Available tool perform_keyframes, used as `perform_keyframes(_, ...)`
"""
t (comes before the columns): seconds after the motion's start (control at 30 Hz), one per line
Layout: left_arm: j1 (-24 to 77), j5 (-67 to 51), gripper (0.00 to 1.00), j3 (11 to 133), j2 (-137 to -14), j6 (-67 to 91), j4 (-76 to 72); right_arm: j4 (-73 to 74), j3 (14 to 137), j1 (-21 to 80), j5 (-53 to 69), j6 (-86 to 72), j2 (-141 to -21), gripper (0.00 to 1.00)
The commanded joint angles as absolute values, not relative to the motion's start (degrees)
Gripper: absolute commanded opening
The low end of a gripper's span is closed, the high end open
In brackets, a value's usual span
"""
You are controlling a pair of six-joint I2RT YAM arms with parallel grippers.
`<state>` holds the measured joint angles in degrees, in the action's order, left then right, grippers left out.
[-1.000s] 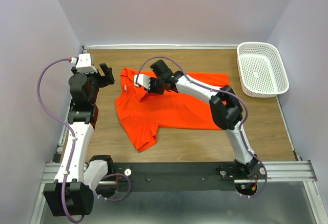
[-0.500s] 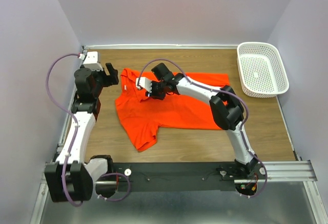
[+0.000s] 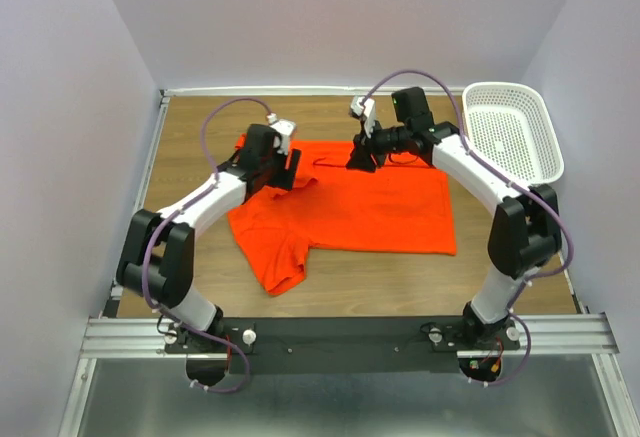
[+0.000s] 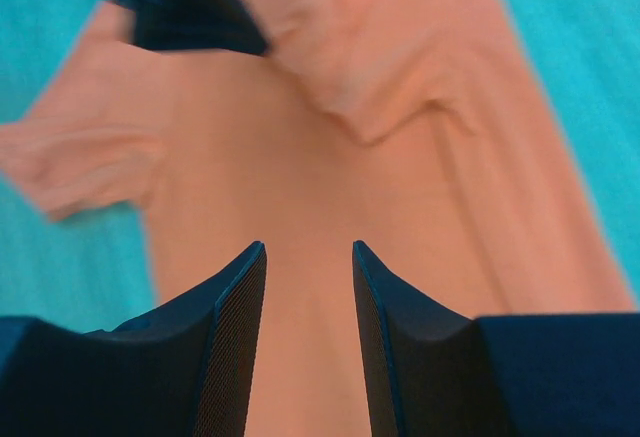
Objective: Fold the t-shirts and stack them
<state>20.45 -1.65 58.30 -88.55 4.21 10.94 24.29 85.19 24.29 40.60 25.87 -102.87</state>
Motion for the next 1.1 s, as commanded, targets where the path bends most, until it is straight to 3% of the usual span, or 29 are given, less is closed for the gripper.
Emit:
perform_keyframes(0.0, 27.3, 13.2, 0.79, 62.2, -94.1, -1.8, 18.1, 25.0, 78.1, 25.8, 48.6, 23.3, -97.6, 0.48)
perform_keyframes(0.37, 33.8, 23.7, 0.76, 64.8, -102.1, -3.9, 22.8, 24.7, 75.8, 19.9, 54.5, 21.7, -97.6, 0.5)
perform_keyframes(0.67, 33.8, 27.0, 0.5, 67.1, -105.6, -3.2, 23.1, 24.7, 75.7, 19.8, 54.7, 21.7, -97.9, 0.5)
perform_keyframes(0.93, 33.1, 28.0, 0.4, 67.8, -106.7, -2.9, 23.3, 24.7, 75.6, 19.8, 54.7, 21.6, -98.2, 0.5)
perform_keyframes(1.07, 32.7, 28.5, 0.25, 67.8, -107.1, -2.7, 23.4, 24.8, 75.5, 19.7, 55.1, 21.6, -98.3, 0.5)
